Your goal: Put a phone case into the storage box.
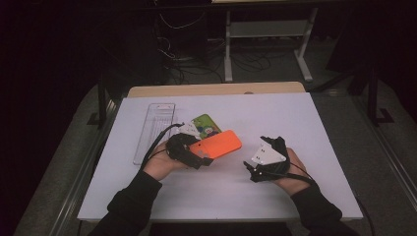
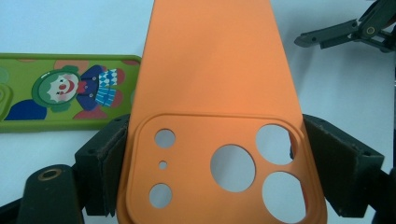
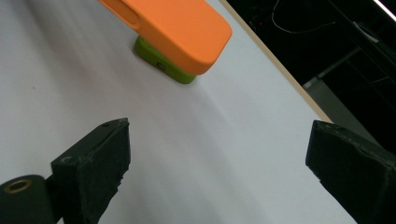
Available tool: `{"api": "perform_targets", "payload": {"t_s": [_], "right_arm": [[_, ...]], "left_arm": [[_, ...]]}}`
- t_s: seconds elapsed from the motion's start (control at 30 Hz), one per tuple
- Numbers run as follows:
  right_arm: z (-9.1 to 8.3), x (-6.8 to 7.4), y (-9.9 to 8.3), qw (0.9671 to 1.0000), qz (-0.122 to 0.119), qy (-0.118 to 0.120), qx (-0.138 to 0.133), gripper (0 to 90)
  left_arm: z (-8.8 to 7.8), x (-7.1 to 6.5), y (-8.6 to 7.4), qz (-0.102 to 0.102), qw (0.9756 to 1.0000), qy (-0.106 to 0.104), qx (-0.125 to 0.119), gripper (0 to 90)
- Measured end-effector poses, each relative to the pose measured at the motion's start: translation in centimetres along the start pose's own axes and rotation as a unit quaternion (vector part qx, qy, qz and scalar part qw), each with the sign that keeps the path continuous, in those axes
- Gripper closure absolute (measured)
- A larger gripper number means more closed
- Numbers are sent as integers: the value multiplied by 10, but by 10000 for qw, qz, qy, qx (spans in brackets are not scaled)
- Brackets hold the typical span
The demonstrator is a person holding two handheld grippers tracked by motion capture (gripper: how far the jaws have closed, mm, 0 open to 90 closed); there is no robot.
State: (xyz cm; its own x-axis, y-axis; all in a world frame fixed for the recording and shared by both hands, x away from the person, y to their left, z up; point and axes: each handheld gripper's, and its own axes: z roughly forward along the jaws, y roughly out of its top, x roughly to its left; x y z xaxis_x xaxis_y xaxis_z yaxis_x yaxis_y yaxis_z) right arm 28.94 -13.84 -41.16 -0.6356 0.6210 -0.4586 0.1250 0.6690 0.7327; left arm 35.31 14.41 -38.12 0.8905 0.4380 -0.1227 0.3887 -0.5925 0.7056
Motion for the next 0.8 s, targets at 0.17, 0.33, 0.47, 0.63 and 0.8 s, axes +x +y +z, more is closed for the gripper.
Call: {"api": "perform_targets", "payload": {"t_s": [0.17,0.33,0.47,0.63,0.8], "right_arm": [[-1,1,1,9986,-475,-225,-19,61],[-2,6,2,9962,-776,-385,-16,66],[0,11,3,9933,-1024,-534,34,69],[0,13,4,9906,-1194,-662,32,68],[0,15,5,9859,-1449,-837,10,58]], "left_arm": [[0,0,0,26,10000,13,-44,160],[0,0,1,47,10000,28,-17,161],[-1,0,1,30,10000,34,-1,160],[-1,0,1,58,10000,29,-3,161],[0,-1,2,66,9999,70,-36,161]]}}
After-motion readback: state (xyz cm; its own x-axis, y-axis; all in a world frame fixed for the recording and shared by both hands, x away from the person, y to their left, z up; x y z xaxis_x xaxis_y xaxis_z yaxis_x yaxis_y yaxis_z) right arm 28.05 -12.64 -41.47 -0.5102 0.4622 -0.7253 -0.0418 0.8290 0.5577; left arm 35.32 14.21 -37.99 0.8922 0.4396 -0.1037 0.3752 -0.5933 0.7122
